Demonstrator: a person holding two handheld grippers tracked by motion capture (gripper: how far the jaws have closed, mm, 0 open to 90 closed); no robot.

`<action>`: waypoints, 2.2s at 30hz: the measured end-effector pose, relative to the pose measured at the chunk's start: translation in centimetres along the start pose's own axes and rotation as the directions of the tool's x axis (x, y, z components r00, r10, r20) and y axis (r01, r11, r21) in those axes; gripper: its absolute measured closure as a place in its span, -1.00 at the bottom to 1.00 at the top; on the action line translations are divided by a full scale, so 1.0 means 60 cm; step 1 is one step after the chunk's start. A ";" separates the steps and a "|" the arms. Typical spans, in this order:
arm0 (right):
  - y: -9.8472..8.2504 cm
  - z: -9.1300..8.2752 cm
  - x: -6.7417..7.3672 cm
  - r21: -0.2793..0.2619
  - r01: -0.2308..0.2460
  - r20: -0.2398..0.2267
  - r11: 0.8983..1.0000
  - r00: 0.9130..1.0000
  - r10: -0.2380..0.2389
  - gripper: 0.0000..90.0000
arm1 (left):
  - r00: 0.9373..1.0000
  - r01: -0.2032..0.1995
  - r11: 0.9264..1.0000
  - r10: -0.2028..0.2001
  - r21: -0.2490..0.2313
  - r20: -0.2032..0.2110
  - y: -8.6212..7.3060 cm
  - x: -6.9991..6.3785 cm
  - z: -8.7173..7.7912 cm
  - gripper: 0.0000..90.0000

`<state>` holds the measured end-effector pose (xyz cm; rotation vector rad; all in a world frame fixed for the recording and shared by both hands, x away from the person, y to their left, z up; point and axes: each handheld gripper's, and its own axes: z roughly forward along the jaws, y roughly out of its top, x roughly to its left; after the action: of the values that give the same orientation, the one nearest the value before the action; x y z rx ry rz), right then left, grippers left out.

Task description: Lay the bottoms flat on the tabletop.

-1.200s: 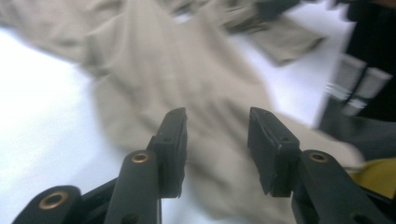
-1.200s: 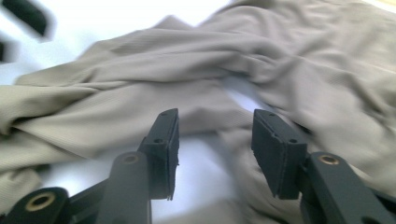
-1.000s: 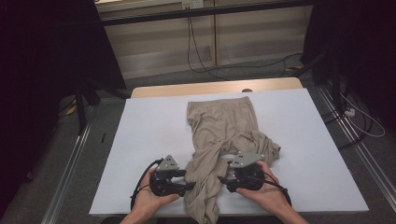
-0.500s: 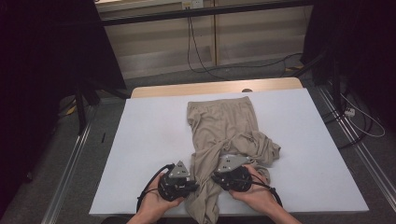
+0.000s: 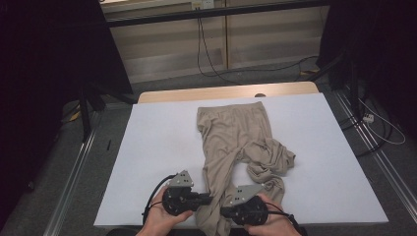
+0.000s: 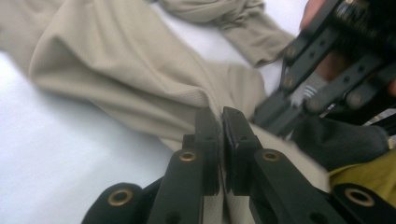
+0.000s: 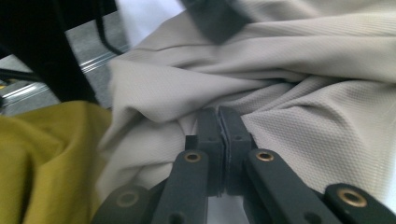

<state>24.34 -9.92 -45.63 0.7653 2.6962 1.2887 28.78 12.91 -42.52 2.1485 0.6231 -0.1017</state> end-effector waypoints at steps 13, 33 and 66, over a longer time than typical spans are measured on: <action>-0.025 -0.026 0.063 -0.002 0.015 -0.112 1.000 0.994 -0.015 0.86 | 1.000 0.015 1.000 -0.015 -0.001 0.021 -0.001 -0.004 0.010 0.89; -0.022 -0.036 -0.063 -0.027 -0.111 0.226 0.993 0.967 0.114 0.56 | 0.998 0.058 0.995 -0.058 -0.084 0.002 0.008 0.018 -0.021 0.90; 0.004 -0.057 -0.025 -0.165 -0.098 0.139 0.981 0.983 0.121 0.66 | 0.999 0.047 0.999 -0.047 0.001 0.020 -0.007 -0.013 -0.012 0.36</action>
<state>24.89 -12.90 -43.46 0.9609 2.4340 1.3878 27.80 13.37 -42.20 2.1317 0.6620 -0.1481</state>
